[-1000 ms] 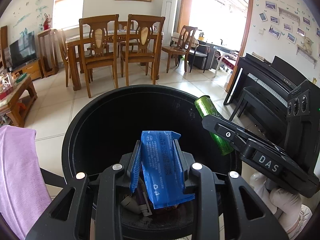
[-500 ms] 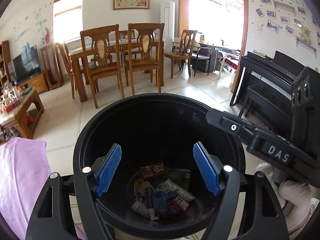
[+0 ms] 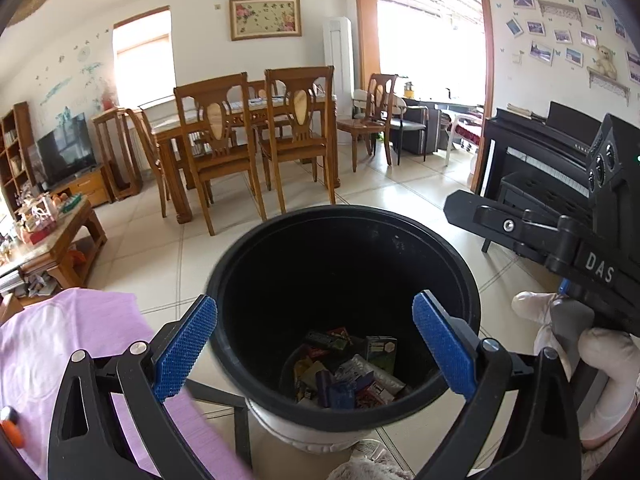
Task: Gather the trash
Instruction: 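Grasp the clear cup with the left tool while the right grasps the orange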
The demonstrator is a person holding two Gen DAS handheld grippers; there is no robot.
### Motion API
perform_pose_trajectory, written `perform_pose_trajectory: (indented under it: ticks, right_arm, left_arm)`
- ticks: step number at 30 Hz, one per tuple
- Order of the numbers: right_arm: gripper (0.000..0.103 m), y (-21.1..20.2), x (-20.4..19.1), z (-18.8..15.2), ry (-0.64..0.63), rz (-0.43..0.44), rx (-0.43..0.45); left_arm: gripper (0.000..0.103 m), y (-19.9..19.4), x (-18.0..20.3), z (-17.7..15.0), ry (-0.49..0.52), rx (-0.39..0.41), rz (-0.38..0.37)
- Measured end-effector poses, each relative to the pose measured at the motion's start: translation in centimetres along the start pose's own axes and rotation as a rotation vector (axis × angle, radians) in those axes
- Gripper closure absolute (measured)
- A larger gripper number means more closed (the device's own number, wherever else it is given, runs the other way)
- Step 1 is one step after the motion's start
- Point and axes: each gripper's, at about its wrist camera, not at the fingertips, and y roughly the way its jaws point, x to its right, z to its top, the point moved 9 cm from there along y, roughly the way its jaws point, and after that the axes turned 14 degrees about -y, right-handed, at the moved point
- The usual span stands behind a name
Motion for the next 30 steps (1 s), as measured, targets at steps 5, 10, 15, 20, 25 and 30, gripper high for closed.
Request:
perform_pose_trajectory:
  ticks: [5,10,15,20,25,30]
  right_arm:
    - [0.005,-0.2,-3.1,0.5,-0.039,0.002,-0.011]
    - [0.005,0.5,-7.3,0.9,-0.085,0.033,-0.029]
    - [0.005,1.9,-13.6,0.3,-0.157,0.106,-0.06]
    - [0.005,3.8,-21.1,-0.9,-0.259,0.205,-0.103]
    - [0.006,5.6,-29.1,-2.8,-0.385,0.307,-0.153]
    - [0.009,7.4,-35.2,-5.4,-0.488,0.378,-0.228]
  left_arm:
    - [0.005,-2.9,-3.0,0.2,-0.046,0.034,0.022]
    - [0.005,-5.4,-6.5,0.2,-0.104,0.057,0.045]
    - [0.005,-8.2,-11.3,-0.5,-0.166,0.082,0.092]
    - [0.005,-10.6,-18.1,-1.1,-0.268,0.092,0.157]
    - [0.005,-12.9,-27.0,-2.3,-0.412,0.084,0.238]
    - [0.005,-13.3,-35.3,-4.4,-0.577,0.003,0.334]
